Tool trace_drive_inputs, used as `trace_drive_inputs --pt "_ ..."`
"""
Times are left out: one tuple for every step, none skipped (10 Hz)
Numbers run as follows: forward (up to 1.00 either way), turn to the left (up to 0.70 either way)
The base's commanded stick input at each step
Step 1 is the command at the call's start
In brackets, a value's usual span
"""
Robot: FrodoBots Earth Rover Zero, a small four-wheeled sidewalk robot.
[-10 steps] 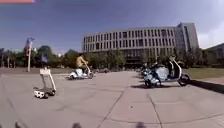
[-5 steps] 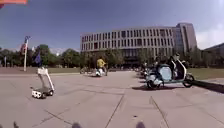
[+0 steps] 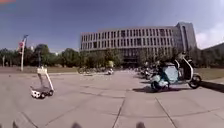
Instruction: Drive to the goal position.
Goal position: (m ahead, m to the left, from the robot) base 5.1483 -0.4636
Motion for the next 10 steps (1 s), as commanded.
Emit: trace_drive_inputs --pt "0.7 0.08" --pt "0.7 0.08" --pt "0.7 0.08" --pt "0.7 0.08" --pt "0.7 0.08" --pt "0.7 0.08" --pt "0.7 -0.01" --pt "0.7 -0.06" --pt "0.7 -0.01" --pt "0.7 0.08"
